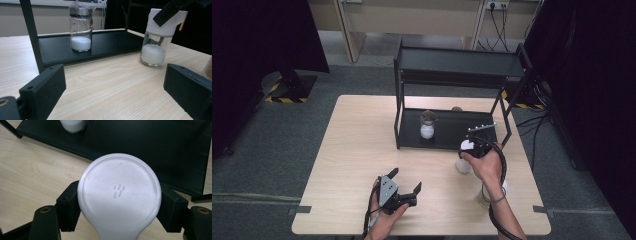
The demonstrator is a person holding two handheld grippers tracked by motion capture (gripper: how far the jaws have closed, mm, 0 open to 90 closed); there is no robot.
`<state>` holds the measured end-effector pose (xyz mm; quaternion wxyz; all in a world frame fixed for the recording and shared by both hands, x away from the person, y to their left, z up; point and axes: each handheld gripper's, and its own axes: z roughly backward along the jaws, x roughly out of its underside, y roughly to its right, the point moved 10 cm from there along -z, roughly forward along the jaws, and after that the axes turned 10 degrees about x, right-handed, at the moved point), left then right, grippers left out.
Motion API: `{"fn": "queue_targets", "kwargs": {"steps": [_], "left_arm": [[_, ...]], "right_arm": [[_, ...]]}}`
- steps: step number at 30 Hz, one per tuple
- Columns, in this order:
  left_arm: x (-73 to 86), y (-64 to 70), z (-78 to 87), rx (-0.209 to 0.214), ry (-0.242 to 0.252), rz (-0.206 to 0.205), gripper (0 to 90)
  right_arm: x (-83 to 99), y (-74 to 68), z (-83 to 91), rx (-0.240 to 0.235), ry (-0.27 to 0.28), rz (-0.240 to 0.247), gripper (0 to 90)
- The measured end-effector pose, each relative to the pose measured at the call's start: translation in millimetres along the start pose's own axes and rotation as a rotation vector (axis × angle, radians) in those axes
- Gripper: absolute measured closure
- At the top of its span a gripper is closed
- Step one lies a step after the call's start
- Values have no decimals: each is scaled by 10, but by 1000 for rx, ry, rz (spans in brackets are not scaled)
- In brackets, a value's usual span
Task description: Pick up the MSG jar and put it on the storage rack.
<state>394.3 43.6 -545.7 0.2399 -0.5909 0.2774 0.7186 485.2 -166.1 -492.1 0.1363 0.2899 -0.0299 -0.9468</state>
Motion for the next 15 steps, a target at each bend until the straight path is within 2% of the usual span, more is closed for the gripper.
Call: {"fn": "queue_targets", "kwargs": {"steps": [4,15], "left_arm": [[1,-4,1,0,-1,3,35],[1,-5,2,-1,0,3,36]], "right_arm": [[-16,12,19,0,23,-17,309],[-50,-14,81,-7,44,-7,310]]}}
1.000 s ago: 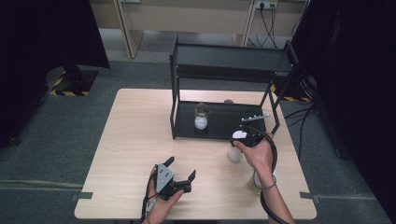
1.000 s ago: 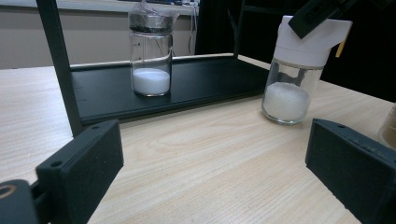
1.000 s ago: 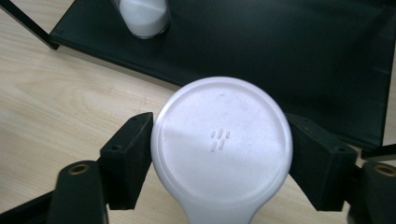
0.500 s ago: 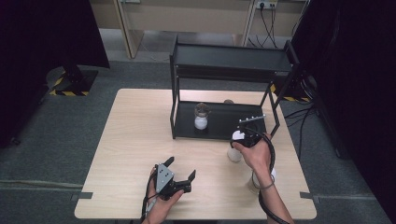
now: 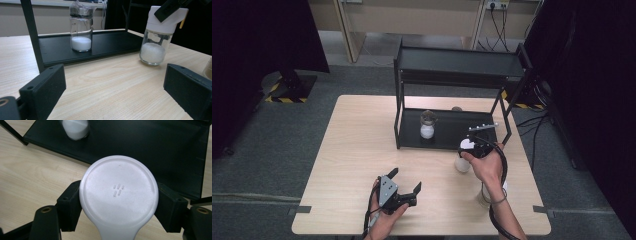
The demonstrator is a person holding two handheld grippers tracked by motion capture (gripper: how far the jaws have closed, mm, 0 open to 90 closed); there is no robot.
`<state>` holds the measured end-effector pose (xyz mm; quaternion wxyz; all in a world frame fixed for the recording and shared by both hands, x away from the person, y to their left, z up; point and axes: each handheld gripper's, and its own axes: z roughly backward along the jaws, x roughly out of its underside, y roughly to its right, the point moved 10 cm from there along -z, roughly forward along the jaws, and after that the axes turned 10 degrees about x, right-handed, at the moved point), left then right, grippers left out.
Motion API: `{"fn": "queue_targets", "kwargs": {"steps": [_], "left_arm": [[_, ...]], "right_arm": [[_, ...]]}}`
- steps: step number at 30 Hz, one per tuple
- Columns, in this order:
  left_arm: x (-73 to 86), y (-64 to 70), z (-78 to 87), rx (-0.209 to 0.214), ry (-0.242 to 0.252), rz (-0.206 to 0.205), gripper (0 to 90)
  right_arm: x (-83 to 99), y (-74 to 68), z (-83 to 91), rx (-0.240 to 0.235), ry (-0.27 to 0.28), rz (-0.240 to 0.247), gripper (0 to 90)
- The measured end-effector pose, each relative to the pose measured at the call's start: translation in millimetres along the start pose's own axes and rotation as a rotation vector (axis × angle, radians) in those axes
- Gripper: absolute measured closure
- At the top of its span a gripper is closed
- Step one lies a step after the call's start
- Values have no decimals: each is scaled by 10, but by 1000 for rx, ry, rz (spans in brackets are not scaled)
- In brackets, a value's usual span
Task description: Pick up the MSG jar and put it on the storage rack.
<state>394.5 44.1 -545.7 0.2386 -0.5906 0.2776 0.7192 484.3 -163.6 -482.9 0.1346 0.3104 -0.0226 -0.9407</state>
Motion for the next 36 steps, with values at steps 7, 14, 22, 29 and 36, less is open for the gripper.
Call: {"fn": "queue_targets", "kwargs": {"steps": [7,14,22,29,36], "left_arm": [[0,0,1,1,0,0,35],[0,-2,0,0,1,3,36],[0,-3,0,0,1,4,36],[-1,-5,-1,0,2,9,35],[-1,-5,-1,0,2,8,36]], "right_arm": [[-80,-15,38,0,10,4,310],[-174,-13,78,9,21,6,311],[-279,15,99,18,37,-7,311],[-371,43,97,26,47,-20,311],[-450,54,74,32,51,-28,311]]}}
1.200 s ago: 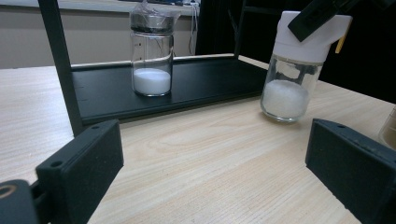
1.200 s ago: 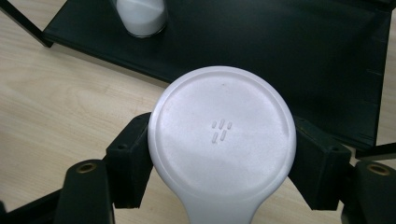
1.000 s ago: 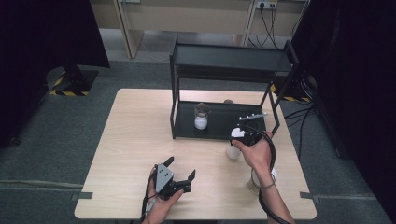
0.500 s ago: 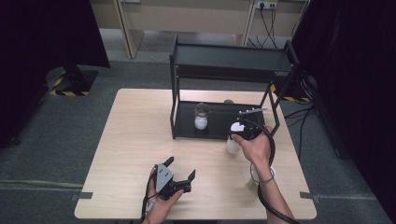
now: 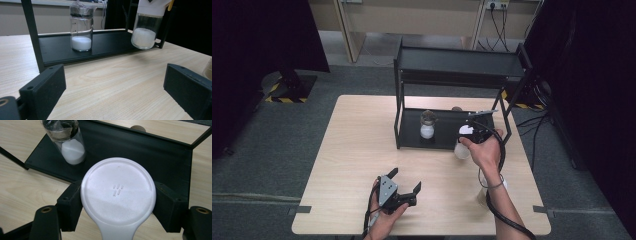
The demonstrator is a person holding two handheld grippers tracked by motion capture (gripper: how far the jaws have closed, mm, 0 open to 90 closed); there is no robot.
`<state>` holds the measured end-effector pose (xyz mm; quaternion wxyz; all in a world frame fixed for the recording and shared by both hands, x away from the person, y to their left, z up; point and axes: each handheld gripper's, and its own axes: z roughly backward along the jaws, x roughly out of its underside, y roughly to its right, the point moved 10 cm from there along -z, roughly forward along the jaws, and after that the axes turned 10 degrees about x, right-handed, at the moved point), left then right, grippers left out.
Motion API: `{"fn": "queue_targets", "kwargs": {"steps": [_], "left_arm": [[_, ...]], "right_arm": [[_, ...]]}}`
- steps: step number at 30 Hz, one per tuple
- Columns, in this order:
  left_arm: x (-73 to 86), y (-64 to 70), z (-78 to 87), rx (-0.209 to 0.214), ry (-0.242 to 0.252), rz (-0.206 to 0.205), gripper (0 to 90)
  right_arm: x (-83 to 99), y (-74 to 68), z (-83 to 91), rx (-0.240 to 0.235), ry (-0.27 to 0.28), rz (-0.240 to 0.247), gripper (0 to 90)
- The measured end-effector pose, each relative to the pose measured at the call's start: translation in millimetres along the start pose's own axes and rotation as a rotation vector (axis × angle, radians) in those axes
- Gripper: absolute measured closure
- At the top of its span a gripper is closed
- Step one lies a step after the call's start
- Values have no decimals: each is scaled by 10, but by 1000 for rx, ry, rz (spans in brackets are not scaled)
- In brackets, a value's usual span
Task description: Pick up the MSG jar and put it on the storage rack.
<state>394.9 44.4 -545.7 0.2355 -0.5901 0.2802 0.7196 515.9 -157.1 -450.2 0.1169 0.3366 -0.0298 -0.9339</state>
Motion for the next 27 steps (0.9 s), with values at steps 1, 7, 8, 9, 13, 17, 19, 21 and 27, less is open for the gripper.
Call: {"fn": "queue_targets", "kwargs": {"steps": [1,7,8,9,13,17,19,21,27], "left_arm": [[0,0,0,0,0,1,36],[0,0,0,0,0,1,36],[0,0,0,0,0,1,36],[0,0,0,0,0,2,36],[0,-1,0,0,0,2,36],[0,-2,-1,1,0,3,36],[0,-3,-1,1,0,4,36],[0,-3,0,1,0,4,36],[0,-5,0,1,-1,4,36]], "right_arm": [[-13,2,-3,1,2,-2,311],[-80,6,-22,9,4,-1,311],[-89,3,-24,9,3,-3,312],[-102,3,-26,9,5,-2,311],[-151,-1,-30,12,8,-5,312],[-206,-2,-40,14,13,-16,312],[-229,0,-50,16,12,-14,312],[-254,1,-66,20,14,-15,312],[-311,-1,-110,23,13,-21,312]]}}
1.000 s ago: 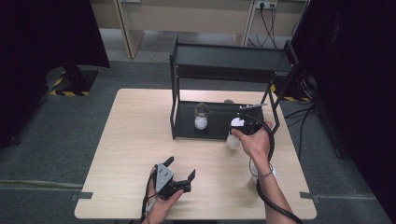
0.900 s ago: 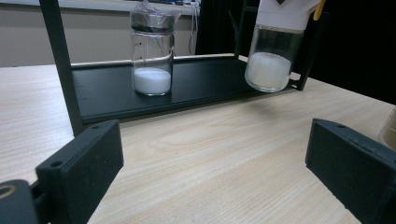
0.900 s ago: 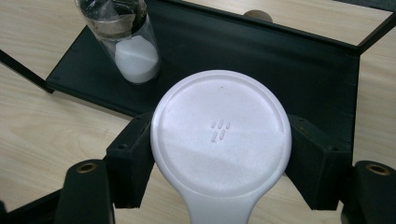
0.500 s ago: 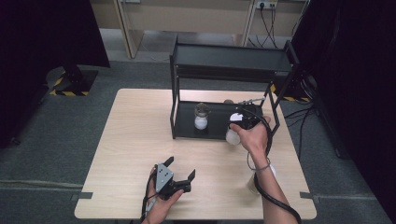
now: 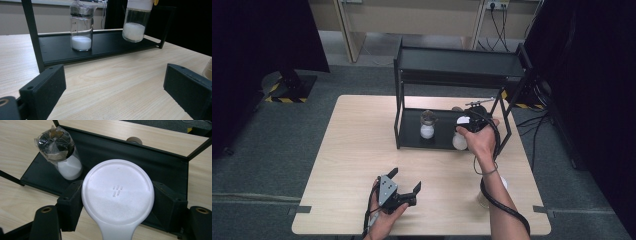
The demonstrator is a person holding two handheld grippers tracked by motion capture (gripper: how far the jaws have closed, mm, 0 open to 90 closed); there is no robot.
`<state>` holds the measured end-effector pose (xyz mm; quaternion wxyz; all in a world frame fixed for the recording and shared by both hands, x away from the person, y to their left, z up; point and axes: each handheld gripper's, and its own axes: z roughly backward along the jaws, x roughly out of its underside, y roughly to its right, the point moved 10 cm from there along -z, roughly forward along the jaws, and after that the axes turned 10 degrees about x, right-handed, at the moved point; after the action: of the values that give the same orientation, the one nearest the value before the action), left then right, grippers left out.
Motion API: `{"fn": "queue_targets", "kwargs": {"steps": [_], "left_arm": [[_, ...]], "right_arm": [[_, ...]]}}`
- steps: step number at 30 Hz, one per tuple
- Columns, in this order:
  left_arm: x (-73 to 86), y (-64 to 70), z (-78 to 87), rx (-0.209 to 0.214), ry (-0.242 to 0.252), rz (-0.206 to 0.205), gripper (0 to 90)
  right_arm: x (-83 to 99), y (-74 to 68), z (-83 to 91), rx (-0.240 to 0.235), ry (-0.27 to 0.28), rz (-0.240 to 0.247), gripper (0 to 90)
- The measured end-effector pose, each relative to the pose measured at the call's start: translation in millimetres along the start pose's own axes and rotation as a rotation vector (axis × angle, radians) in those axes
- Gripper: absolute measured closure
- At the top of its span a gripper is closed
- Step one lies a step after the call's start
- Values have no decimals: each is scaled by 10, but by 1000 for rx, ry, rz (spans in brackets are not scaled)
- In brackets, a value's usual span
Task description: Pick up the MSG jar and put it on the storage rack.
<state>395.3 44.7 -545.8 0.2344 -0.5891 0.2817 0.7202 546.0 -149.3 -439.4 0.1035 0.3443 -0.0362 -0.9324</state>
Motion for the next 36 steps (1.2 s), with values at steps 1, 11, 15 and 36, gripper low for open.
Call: {"fn": "queue_targets", "kwargs": {"steps": [1,11,15,36], "left_arm": [[0,1,0,0,0,0,36],[0,2,0,0,1,0,36],[0,0,0,0,0,0,36],[0,-2,1,0,0,1,36]], "right_arm": [[-9,0,-6,0,1,-1,312],[-90,-5,-40,2,3,-6,313],[-126,-5,-56,3,6,-9,313],[-278,-45,-268,5,-14,-21,313]]}}
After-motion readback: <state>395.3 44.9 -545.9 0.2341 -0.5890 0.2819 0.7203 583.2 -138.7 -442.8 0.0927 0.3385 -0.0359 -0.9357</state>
